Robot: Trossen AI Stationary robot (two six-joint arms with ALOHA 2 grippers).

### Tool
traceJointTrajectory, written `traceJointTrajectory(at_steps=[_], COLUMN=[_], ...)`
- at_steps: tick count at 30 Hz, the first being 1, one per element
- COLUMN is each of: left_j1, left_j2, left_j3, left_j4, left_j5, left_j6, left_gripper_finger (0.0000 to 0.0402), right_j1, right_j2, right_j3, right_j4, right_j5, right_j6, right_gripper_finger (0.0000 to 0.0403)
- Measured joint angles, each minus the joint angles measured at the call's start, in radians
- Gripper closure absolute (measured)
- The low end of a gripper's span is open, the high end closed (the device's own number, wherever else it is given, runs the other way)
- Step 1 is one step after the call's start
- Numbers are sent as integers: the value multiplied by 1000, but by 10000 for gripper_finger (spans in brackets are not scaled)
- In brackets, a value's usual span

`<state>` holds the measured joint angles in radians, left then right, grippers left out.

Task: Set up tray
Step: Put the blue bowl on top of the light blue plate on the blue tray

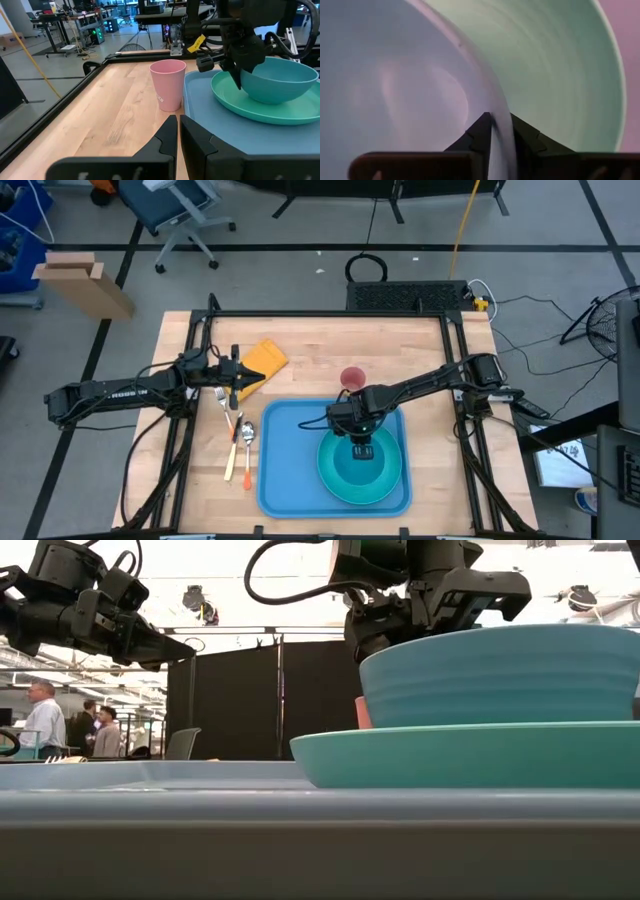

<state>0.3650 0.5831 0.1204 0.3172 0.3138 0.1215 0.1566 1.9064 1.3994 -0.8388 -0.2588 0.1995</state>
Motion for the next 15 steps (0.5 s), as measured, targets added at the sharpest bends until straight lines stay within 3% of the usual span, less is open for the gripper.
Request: traceJointTrajectory(at_steps=[15], left_j1=[0], left_j2=[0], left_j3=[0], left_j4=[0], left_j5=[1], left_j6=[-4], left_gripper_finger=[378], right_j1=[0], right_j2=[-37], right_j3=[0], right_j4=[-23], right_j5=[-5], right_j6=[-3], right_gripper_finger=[267])
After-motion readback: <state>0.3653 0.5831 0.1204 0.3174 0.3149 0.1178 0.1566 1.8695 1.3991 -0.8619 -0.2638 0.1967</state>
